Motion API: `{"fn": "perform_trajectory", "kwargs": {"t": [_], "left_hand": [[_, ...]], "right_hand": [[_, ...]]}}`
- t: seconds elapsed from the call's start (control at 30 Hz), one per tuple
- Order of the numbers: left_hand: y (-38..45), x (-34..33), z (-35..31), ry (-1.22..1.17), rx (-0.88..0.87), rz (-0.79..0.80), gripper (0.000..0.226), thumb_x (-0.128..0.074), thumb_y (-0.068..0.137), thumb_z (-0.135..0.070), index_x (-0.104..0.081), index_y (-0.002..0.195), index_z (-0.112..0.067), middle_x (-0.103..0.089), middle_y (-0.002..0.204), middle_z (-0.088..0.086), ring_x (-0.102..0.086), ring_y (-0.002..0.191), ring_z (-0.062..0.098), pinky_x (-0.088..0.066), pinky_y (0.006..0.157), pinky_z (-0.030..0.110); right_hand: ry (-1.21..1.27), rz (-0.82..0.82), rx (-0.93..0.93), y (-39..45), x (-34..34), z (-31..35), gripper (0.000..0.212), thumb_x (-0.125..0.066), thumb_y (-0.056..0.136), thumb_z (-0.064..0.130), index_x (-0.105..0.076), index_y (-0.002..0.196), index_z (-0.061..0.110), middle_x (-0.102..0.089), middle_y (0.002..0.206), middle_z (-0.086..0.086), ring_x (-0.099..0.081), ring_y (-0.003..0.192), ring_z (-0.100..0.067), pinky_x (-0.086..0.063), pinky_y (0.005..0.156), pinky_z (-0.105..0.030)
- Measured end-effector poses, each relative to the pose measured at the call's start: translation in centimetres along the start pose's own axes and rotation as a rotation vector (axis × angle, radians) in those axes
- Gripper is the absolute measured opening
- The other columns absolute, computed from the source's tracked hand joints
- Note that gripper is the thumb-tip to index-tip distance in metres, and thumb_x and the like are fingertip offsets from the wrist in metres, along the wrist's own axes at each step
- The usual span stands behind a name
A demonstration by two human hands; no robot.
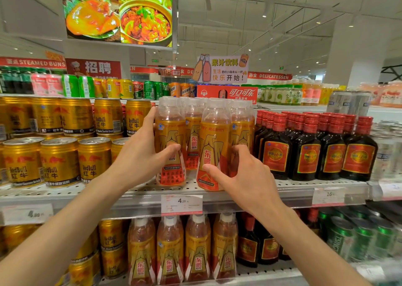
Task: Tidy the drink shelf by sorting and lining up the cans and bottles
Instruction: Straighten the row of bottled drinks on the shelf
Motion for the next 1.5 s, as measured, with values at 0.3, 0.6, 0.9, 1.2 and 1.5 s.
{"fn": "perform_trajectory", "kwargs": {"t": [0.3,0.6,0.9,1.2,1.5], "left_hand": [[-1.4,-1.4,1.2,-0.182,0.066,-0.01,0.102,-0.07,0.092,-0.035,0.005,0.161,-0.03,-0.045,0.152,-0.01,-0.034,0.122,-0.01,-0.035,0.108,0.026],[-2.2,-3.1,2.3,-0.254,0.109,-0.02,0.097,-0.065,0.095,-0.043,0.007,0.16,-0.035,-0.039,0.141,-0.026,-0.045,0.125,-0.007,-0.036,0.104,0.02],[-2.5,-3.6,3.0,-0.265,0.115,-0.036,0.095,-0.063,0.094,-0.046,0.004,0.16,-0.035,-0.035,0.137,-0.029,-0.04,0.123,-0.01,-0.035,0.102,0.02],[-2.4,-4.4,3.7,-0.245,0.093,-0.038,0.101,-0.066,0.091,-0.052,0.009,0.157,-0.042,-0.04,0.157,-0.015,-0.047,0.138,0.007,-0.043,0.114,0.046],[-2.3,-4.8,2.9,-0.198,0.15,-0.086,0.127,-0.076,0.074,-0.063,0.019,0.155,-0.04,-0.018,0.167,-0.005,-0.034,0.147,0.017,-0.033,0.119,0.046]], "right_hand": [[0.047,-0.053,-0.001,-0.7,0.1,0.0,0.081,-0.057,0.076,0.082,-0.041,0.135,0.028,-0.066,0.116,0.011,-0.067,0.095,-0.014,-0.058,0.081,-0.034],[0.07,-0.038,0.019,-0.8,-0.4,0.9,0.079,-0.057,0.087,0.07,-0.04,0.147,0.022,-0.069,0.125,0.005,-0.067,0.11,-0.018,-0.055,0.096,-0.042],[0.091,0.134,0.008,-0.2,-2.5,2.6,0.067,-0.041,0.105,0.049,-0.019,0.16,0.017,-0.046,0.156,-0.003,-0.048,0.14,-0.02,-0.034,0.115,-0.038],[0.096,0.151,-0.016,0.9,-4.0,2.9,0.065,-0.035,0.108,0.041,-0.011,0.162,0.012,-0.055,0.146,-0.007,-0.054,0.131,-0.028,-0.038,0.11,-0.044],[0.117,0.142,0.037,0.1,-2.0,1.8,0.066,-0.051,0.1,0.049,-0.032,0.157,0.022,-0.059,0.144,0.002,-0.059,0.127,-0.018,-0.041,0.114,-0.043]]}}
Point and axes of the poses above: each hand's wrist, its own y-axis towards the middle knuckle, its own x-axis out of the back of the hand, z = x × y, the point moved 4 cm from there along y, towards the middle knuckle
